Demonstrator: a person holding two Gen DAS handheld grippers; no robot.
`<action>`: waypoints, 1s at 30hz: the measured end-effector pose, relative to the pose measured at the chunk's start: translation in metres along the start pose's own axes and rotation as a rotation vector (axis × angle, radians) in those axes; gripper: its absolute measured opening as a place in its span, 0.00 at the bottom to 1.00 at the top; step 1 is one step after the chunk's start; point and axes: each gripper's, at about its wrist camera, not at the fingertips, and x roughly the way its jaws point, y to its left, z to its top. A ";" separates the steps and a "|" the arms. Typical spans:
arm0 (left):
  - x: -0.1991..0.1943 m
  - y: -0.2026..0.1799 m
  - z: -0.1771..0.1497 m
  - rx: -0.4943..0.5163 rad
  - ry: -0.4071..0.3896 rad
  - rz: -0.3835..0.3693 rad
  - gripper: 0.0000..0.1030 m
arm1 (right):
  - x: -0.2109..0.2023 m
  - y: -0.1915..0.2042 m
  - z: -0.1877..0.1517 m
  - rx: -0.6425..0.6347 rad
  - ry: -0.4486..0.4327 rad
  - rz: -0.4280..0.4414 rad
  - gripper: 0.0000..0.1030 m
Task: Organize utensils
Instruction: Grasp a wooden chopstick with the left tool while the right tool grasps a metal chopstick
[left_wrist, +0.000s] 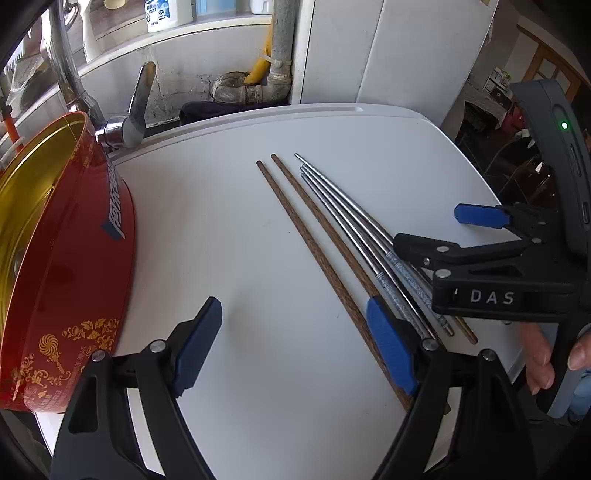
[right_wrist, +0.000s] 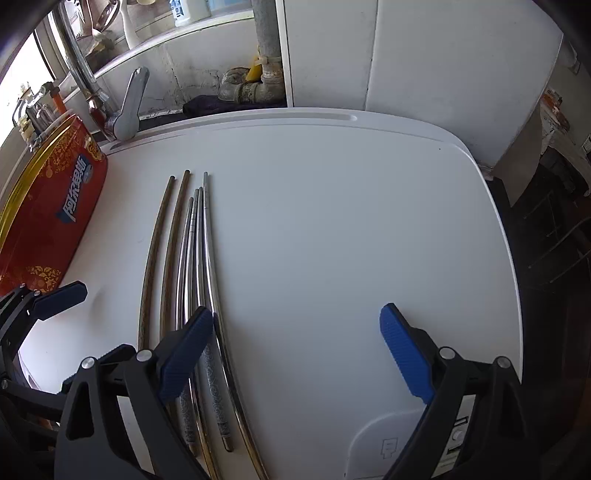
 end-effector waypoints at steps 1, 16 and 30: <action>0.001 -0.001 0.001 0.004 0.002 0.004 0.77 | 0.001 0.000 0.001 -0.004 -0.002 -0.001 0.90; 0.005 -0.009 -0.007 0.043 -0.002 0.070 0.60 | -0.008 0.007 -0.010 -0.147 -0.042 0.027 0.45; -0.005 0.009 -0.008 -0.142 0.040 0.004 0.06 | -0.014 -0.009 -0.017 0.029 -0.007 0.070 0.06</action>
